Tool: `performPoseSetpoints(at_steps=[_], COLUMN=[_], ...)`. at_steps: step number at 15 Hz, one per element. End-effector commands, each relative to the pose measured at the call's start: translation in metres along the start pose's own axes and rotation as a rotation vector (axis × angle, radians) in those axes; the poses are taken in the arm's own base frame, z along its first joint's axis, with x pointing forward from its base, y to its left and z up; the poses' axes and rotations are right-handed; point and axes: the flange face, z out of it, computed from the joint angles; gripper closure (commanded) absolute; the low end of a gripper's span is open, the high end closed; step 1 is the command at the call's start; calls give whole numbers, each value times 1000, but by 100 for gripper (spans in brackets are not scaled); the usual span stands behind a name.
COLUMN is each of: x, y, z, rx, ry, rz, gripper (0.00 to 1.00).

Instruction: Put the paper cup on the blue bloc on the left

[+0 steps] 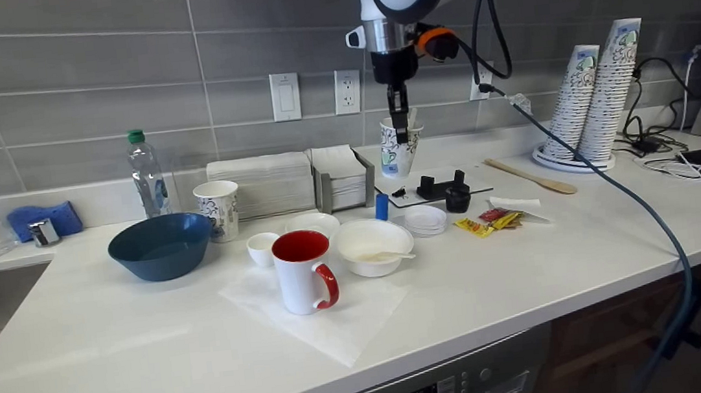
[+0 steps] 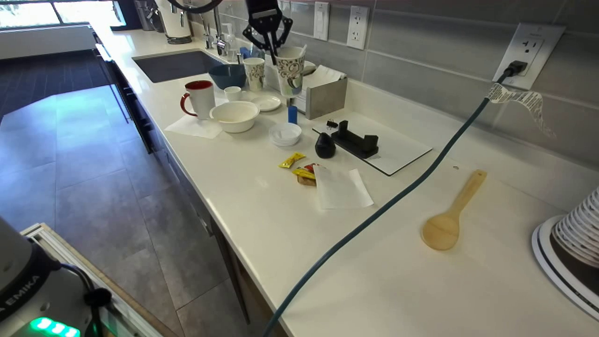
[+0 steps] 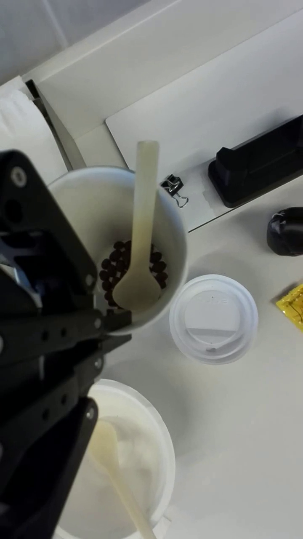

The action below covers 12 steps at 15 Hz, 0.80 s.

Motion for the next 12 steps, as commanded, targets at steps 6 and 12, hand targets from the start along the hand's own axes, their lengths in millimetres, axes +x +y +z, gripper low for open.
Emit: performPoseSetpoints(at_steps=[6, 12], x=[35, 54], y=[10, 12], z=[6, 20], rx=[4, 20], ry=[-64, -84], rz=[-4, -12], gripper=[99, 99])
